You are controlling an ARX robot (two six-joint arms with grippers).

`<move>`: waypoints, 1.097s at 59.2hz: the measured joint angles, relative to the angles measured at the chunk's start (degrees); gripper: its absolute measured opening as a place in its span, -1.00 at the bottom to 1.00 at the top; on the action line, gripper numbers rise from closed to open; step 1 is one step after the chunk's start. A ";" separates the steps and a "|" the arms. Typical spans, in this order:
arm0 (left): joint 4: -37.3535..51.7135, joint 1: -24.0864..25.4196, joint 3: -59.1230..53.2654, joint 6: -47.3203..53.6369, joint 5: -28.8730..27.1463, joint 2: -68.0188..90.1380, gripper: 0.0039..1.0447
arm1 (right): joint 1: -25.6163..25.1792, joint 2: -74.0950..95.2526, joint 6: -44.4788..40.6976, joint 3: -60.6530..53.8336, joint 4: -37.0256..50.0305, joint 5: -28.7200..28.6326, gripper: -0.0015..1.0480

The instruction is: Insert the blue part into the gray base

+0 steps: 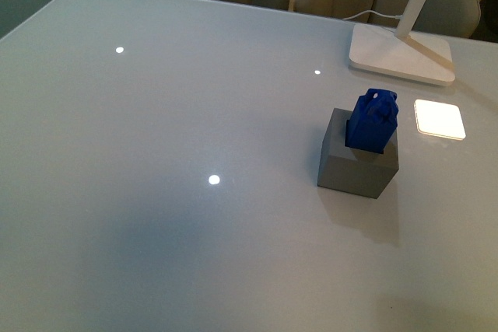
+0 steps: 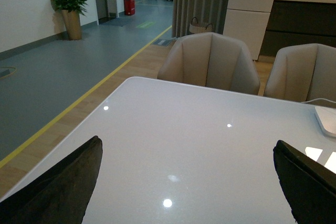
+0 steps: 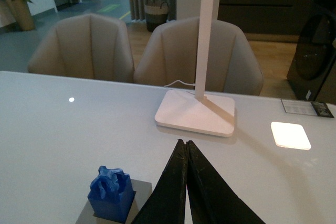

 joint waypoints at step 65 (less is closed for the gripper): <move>0.00 0.00 0.00 0.00 0.00 0.00 0.86 | -5.77 -46.12 -0.02 -6.43 -37.90 -5.75 -0.96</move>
